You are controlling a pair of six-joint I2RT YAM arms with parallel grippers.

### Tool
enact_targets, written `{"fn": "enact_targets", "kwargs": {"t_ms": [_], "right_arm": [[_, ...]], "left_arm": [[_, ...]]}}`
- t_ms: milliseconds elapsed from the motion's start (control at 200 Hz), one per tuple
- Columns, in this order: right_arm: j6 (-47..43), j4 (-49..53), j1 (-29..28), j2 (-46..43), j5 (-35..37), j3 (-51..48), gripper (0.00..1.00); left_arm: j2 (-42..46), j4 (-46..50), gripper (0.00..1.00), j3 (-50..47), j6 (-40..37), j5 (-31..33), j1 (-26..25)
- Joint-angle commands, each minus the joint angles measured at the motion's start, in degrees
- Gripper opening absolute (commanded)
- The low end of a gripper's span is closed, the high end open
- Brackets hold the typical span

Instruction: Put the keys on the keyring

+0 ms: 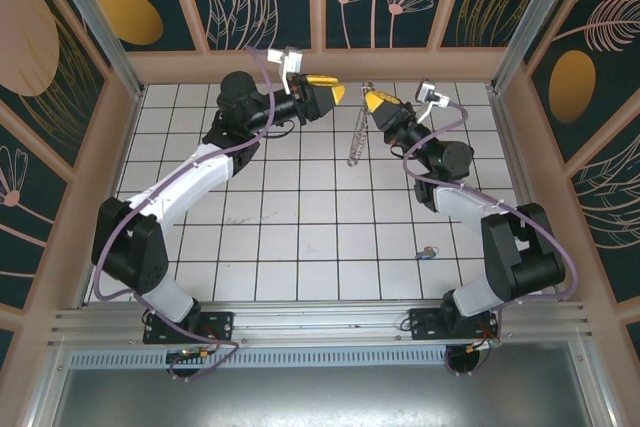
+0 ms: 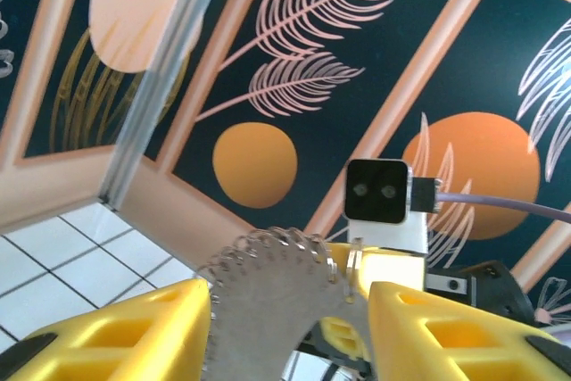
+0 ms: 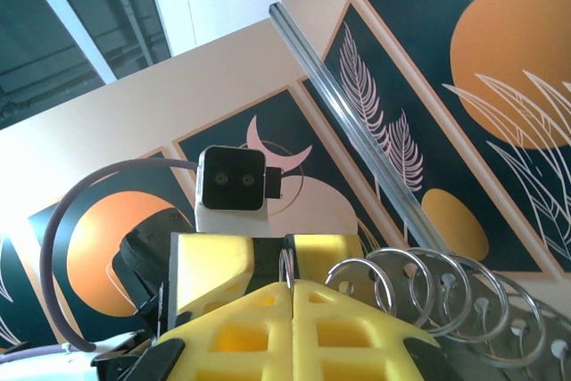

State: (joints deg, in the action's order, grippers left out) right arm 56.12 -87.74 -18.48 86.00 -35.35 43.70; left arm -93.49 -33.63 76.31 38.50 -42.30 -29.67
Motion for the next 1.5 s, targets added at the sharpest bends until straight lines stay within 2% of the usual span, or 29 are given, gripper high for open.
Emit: {"fn": "enact_targets", "kwargs": {"t_ms": [0,125,305,846,1151,1491], "right_arm": [[1.5,-5.2,-0.3,0.4,1.0,0.8,0.0],[1.9,-5.1,-0.3,1.5,0.7,1.1,0.0],[2.9,-5.3,-0.8,3.5,0.5,2.2,0.0],[3.3,-5.1,-1.8,5.2,0.3,2.8,0.0],[3.2,-4.8,-2.5,6.0,0.5,3.1,0.0],[3.4,-4.6,-3.0,6.8,0.3,3.7,0.0]], "left_arm": [[-0.8,-5.7,0.46,-0.4,3.5,-4.0,0.1],[-1.8,-6.2,0.45,-0.3,4.5,-4.5,0.2],[-3.0,-7.8,0.39,-0.2,6.0,-5.5,0.2],[-4.4,-5.8,0.38,-1.5,4.5,-3.8,0.2],[-6.1,-7.6,0.3,-1.8,6.1,-5.1,0.1],[-6.9,-8.6,0.29,-2.4,6.9,-5.1,0.1]]}}
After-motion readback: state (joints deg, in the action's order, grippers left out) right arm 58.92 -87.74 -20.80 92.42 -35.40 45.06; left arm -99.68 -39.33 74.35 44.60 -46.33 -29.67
